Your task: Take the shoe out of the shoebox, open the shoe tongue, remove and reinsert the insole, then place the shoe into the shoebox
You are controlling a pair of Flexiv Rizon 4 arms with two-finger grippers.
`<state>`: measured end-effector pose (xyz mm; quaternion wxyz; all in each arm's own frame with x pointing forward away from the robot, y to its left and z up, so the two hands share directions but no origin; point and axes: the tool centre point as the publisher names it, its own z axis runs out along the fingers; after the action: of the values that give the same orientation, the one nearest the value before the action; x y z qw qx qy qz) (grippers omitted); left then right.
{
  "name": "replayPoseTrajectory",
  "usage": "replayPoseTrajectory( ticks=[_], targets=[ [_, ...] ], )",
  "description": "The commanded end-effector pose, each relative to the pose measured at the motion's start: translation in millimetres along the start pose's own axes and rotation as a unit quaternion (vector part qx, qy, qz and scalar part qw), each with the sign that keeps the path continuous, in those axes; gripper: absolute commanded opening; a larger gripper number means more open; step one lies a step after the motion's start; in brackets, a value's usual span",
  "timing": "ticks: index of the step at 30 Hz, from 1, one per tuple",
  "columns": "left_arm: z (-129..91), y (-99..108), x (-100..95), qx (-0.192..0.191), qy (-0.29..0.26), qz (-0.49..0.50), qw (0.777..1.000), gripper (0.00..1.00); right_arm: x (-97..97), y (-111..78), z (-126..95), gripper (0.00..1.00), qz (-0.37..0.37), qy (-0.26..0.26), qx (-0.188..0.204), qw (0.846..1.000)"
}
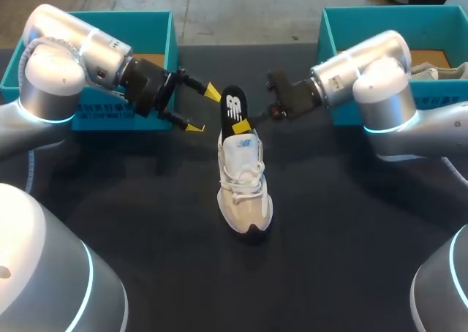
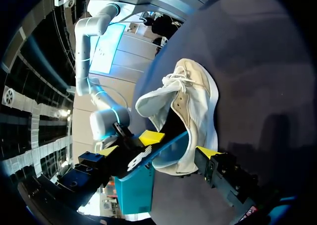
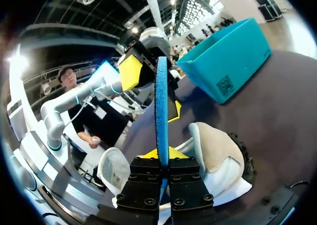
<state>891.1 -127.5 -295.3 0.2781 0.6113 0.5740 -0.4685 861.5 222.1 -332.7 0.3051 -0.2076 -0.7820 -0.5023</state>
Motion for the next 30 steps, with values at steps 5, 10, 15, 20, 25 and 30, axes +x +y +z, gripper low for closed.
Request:
replayPoseTrajectory(
  ticks=[5, 10, 15, 20, 25, 30],
  targets=[
    [0, -1, -0.2, -0.001, 0.001, 0.0, 1.0, 1.0, 4.3, -10.1, 10, 0.0, 0.025, 0.013, 0.024, 0.999],
    [0, -1, -0.2, -0.001, 0.001, 0.0, 1.0, 1.0, 11.3, -19.1, 13, 0.0, 0.043, 0.019, 0.041, 0.998],
    [0, -1, -0.2, -0.001, 0.001, 0.0, 1.0, 1.0, 13.4, -23.6, 14, 0.0, 0.053, 0.022, 0.048, 0.997],
    [0, -1, -0.2, -0.001, 0.001, 0.0, 1.0, 1.0, 13.7, -22.1, 13, 0.09, 0.05, 0.014, 0.046, 0.998],
    [0, -1, -0.2, -0.001, 0.001, 0.0, 1.0, 1.0, 15.5, -15.7, 7, 0.28, 0.037, -0.003, 0.044, 0.998],
    [0, -1, -0.2, -0.001, 0.001, 0.0, 1.0, 1.0, 18.6, -6.4, 1, 0.3, 0.027, -0.014, 0.042, 0.999]
  ],
)
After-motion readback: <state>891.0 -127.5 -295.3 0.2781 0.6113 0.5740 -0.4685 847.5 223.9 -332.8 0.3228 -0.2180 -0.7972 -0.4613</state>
